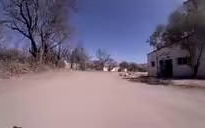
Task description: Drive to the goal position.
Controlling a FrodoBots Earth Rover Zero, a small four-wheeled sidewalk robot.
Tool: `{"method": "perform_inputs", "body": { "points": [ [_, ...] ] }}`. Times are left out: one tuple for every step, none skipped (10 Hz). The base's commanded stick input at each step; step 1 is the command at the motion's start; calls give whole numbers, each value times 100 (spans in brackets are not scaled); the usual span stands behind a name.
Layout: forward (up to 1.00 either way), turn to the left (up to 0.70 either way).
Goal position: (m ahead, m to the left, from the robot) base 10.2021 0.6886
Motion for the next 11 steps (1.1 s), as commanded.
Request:
{"method": "perform_inputs", "body": {
  "points": [
    [100,0],
    [100,0],
    [100,0],
    [100,0],
    [100,0],
    [100,0],
    [100,0],
    [100,0],
    [100,0],
    [100,0],
    [100,0]
  ]
}}
